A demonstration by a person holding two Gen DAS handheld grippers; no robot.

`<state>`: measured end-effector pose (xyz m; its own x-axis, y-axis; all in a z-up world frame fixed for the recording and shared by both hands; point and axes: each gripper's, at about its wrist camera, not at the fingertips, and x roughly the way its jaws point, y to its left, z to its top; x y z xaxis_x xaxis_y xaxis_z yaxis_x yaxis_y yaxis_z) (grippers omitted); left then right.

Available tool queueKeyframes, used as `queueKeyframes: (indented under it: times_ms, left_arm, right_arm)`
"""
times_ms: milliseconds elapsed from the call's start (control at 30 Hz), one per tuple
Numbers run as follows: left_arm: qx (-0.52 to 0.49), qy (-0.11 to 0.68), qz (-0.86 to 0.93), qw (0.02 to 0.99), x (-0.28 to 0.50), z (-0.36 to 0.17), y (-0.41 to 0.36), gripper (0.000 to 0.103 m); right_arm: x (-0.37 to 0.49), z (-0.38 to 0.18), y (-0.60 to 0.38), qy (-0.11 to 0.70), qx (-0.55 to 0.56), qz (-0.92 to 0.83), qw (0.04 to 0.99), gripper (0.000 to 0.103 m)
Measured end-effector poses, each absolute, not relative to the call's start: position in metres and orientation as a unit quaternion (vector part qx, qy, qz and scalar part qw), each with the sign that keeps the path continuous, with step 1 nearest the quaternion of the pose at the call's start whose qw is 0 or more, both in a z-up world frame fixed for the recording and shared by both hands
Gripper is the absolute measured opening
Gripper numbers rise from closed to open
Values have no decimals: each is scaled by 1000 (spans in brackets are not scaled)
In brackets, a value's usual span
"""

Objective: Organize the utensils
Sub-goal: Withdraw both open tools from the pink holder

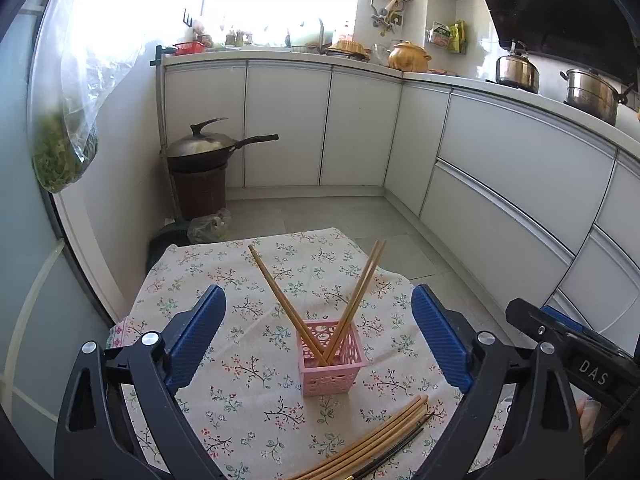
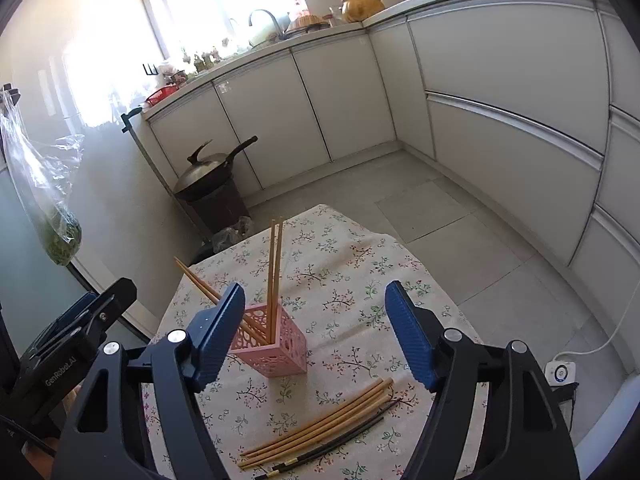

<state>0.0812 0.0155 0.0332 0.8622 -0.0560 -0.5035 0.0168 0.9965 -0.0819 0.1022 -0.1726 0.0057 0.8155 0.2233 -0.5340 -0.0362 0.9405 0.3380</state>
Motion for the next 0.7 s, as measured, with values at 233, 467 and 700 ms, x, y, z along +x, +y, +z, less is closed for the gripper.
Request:
queueKeyframes:
  times_ms: [233, 467, 700]
  left_arm:
    - [-27, 258, -16, 966, 67, 29, 3, 96]
    - [3, 293, -29, 956, 63, 7, -15, 96]
    - [41, 396, -82, 914, 86, -46, -43, 96]
  right_arm:
    - [92, -1, -179, 291, 123, 18, 949, 85]
    - [74, -21, -197, 303, 131, -10, 944, 91]
    - [49, -59, -215, 351, 127, -23, 927, 94]
